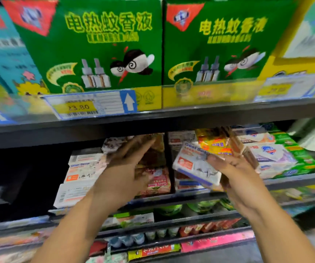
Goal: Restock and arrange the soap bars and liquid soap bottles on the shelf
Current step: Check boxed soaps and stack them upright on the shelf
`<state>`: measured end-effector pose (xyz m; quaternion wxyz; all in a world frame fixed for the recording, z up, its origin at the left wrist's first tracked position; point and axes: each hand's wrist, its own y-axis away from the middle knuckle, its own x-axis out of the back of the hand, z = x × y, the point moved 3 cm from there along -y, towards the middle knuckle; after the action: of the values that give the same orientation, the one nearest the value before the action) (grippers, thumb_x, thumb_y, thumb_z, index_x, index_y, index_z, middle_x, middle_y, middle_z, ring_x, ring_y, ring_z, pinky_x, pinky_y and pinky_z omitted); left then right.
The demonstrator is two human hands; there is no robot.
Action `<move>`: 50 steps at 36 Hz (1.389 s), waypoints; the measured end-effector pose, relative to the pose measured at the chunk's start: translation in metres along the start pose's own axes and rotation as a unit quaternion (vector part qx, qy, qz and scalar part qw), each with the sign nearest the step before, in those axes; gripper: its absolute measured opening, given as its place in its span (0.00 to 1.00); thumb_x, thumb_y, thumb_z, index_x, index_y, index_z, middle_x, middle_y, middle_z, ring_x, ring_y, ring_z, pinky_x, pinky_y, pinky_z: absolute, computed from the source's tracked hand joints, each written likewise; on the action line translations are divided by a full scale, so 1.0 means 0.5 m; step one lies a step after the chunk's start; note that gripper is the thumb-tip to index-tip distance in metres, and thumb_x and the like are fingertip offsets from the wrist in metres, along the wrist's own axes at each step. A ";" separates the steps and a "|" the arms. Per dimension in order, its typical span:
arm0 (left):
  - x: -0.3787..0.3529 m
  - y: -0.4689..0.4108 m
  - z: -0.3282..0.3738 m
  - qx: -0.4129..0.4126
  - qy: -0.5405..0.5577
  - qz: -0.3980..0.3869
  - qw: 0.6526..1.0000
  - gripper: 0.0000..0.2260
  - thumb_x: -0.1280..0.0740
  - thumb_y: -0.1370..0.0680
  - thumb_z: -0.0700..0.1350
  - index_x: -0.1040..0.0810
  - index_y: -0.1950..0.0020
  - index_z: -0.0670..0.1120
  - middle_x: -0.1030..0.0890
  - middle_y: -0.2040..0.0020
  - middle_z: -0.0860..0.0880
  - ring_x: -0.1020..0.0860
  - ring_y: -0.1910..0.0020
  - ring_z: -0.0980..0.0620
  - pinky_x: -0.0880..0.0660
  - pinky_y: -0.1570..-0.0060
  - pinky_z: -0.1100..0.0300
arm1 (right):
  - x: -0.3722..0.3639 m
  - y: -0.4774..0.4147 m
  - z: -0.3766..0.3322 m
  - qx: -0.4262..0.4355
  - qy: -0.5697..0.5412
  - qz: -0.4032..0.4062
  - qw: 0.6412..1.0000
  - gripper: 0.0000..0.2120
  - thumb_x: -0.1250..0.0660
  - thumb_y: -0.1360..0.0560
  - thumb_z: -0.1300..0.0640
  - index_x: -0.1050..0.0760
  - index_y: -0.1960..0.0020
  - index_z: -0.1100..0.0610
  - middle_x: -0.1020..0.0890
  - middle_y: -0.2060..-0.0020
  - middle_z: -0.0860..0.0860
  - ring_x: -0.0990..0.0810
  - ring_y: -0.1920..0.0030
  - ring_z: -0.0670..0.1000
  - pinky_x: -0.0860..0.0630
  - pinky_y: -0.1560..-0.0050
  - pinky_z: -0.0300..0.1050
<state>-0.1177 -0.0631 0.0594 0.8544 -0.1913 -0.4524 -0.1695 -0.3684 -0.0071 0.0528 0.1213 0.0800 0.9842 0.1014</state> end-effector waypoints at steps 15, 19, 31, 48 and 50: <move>-0.004 0.021 0.119 -0.110 0.176 0.000 0.978 0.24 0.23 0.32 0.57 0.22 0.37 0.60 0.23 0.38 0.64 0.25 0.35 0.59 0.27 0.37 0.57 | -0.052 0.068 0.016 -0.095 -0.103 -0.033 0.990 0.24 0.35 0.29 0.43 0.18 0.48 0.62 0.16 0.56 0.63 0.20 0.67 0.54 0.28 0.78 0.41; -0.011 0.030 0.112 0.011 0.317 -0.011 0.948 0.19 0.24 0.31 0.52 0.22 0.42 0.62 0.17 0.44 0.59 0.20 0.43 0.57 0.23 0.44 0.60 | -0.051 0.074 0.012 -0.059 -0.080 -0.061 0.993 0.35 0.32 0.34 0.30 0.18 0.45 0.60 0.15 0.51 0.62 0.17 0.58 0.59 0.22 0.69 0.48; -0.020 0.046 0.095 0.116 0.465 -0.008 0.878 0.31 0.24 0.29 0.39 0.29 0.32 0.61 0.19 0.41 0.61 0.17 0.46 0.54 0.18 0.58 0.54 | -0.063 0.072 0.003 0.105 0.085 0.013 0.991 0.22 0.27 0.30 0.56 0.25 0.39 0.41 0.18 0.50 0.38 0.17 0.51 0.43 0.21 0.56 0.35; 0.048 0.060 0.051 0.096 0.408 -0.059 0.906 0.20 0.26 0.31 0.48 0.22 0.40 0.51 0.14 0.48 0.56 0.17 0.48 0.58 0.24 0.53 0.69 | -0.101 0.069 -0.003 0.056 0.017 -0.083 0.995 0.27 0.18 0.42 0.65 0.18 0.44 0.55 0.14 0.49 0.54 0.15 0.50 0.53 0.17 0.57 0.45; 0.051 0.059 0.038 0.118 0.392 -0.044 0.911 0.17 0.30 0.30 0.54 0.20 0.42 0.52 0.14 0.49 0.57 0.17 0.51 0.58 0.22 0.54 0.66 | -0.121 0.071 -0.006 0.079 0.058 -0.069 0.993 0.28 0.20 0.41 0.52 0.21 0.43 0.57 0.14 0.51 0.52 0.15 0.51 0.48 0.20 0.57 0.39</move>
<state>-0.1039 -0.0312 0.0852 0.9711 0.0129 -0.1054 -0.2137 -0.3063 0.0156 0.0771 0.0642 0.0152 0.9976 0.0191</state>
